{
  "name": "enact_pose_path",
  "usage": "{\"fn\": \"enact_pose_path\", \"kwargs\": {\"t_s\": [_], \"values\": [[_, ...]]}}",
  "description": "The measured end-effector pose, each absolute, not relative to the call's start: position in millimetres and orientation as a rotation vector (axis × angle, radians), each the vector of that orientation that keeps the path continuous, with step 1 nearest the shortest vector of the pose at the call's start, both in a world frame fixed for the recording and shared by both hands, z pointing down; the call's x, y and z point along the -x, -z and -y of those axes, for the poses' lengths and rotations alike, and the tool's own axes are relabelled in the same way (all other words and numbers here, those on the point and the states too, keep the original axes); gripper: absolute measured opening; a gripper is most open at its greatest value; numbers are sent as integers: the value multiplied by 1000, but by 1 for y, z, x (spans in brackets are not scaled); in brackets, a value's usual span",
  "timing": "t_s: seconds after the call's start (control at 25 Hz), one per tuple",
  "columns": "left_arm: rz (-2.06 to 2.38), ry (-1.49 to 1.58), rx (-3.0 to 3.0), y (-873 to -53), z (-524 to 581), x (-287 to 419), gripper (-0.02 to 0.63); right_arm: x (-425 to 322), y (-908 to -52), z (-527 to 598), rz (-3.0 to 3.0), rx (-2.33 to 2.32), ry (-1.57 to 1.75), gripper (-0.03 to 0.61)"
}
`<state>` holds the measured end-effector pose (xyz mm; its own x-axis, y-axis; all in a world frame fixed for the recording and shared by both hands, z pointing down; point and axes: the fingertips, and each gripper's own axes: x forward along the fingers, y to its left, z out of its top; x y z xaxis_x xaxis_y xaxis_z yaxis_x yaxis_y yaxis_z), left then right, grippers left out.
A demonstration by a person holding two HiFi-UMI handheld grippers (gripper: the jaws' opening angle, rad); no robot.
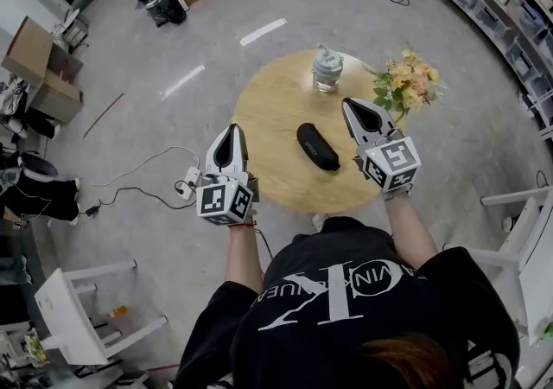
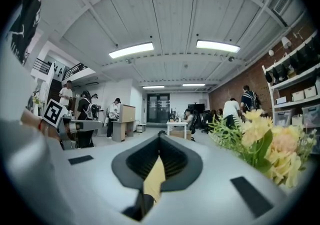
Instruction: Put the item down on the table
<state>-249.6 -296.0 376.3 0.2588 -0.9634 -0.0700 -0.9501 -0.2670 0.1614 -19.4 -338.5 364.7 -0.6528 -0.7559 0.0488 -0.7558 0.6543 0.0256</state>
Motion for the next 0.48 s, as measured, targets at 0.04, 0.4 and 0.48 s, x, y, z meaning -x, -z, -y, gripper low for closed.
{"fn": "enact_pose_path", "kwargs": {"t_s": [0.04,0.4,0.48], "values": [[1852,240,-2421,-375,296,251,11,21,-363,339,2810,-1281,10,14],[1881,259,-2426,-365,293,257,11,27,-351,341,2838,-1273,44,14],[1885,255,-2430,-364,293,259,11,27,-350,342,2843,-1275,42,14]]}}
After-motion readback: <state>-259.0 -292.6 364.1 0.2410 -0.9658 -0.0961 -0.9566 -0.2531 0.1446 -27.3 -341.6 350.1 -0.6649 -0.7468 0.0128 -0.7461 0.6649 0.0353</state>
